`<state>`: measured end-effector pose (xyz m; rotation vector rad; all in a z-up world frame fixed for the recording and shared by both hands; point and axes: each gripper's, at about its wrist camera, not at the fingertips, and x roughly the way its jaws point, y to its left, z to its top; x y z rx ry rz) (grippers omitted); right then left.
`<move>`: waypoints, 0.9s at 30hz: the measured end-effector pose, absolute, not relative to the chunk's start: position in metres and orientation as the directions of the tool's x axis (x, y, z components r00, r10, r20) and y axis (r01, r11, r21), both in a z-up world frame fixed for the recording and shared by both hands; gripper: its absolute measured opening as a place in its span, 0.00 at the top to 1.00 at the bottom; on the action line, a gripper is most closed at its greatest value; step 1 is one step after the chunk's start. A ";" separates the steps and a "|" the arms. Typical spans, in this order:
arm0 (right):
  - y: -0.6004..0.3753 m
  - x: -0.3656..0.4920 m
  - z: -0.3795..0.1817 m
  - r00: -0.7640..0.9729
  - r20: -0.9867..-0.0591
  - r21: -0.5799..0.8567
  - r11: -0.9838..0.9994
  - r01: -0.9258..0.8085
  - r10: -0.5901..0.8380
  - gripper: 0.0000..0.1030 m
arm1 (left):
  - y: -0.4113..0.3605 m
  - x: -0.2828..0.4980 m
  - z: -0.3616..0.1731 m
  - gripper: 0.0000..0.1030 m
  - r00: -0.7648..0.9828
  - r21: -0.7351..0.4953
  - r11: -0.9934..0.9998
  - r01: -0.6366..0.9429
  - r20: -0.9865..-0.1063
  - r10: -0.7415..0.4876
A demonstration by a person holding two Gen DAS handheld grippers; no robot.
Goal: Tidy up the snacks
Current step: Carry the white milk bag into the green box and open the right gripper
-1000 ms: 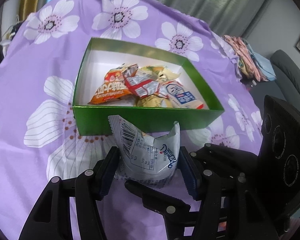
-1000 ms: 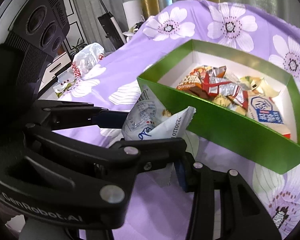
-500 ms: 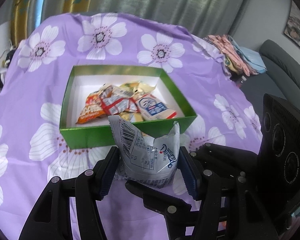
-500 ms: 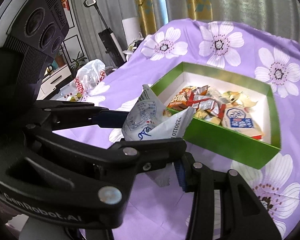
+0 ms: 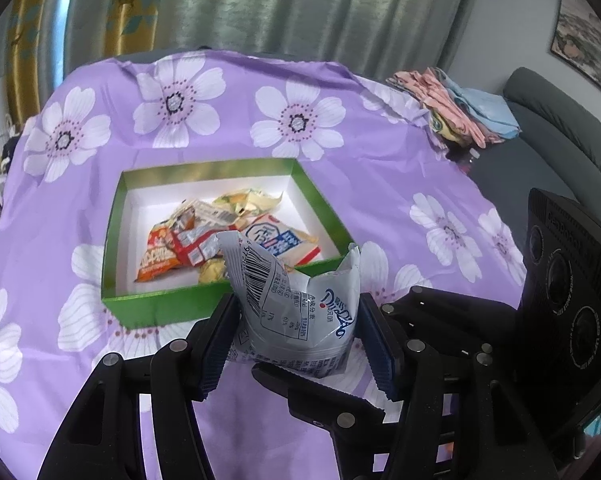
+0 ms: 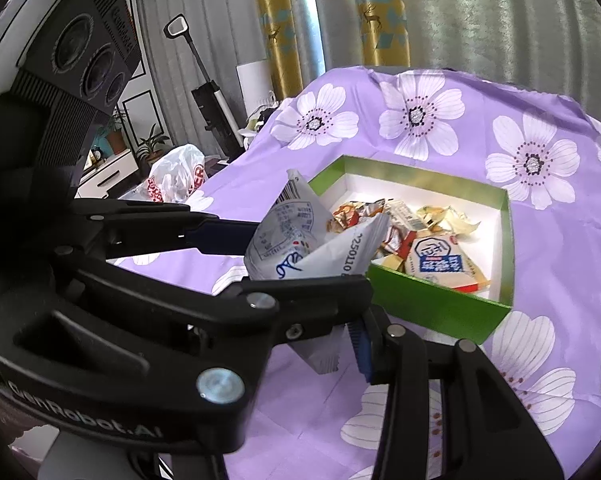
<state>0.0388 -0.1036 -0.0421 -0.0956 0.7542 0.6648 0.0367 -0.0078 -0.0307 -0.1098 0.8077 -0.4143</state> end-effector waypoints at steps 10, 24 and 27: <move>-0.116 0.086 -0.041 0.572 -0.638 0.138 0.807 -0.574 0.515 0.57 | -0.016 0.098 -0.030 0.42 0.632 -0.245 0.911 0.331 -0.660 -0.407; -0.108 0.174 -0.088 0.481 -0.745 0.159 0.823 -0.545 0.462 0.54 | -0.012 0.183 -0.081 0.42 0.560 -0.305 0.921 0.243 -0.731 -0.390; -0.107 0.177 -0.093 0.469 -0.762 0.158 0.830 -0.536 0.447 0.54 | -0.010 0.182 -0.083 0.41 0.554 -0.280 0.934 0.220 -0.752 -0.356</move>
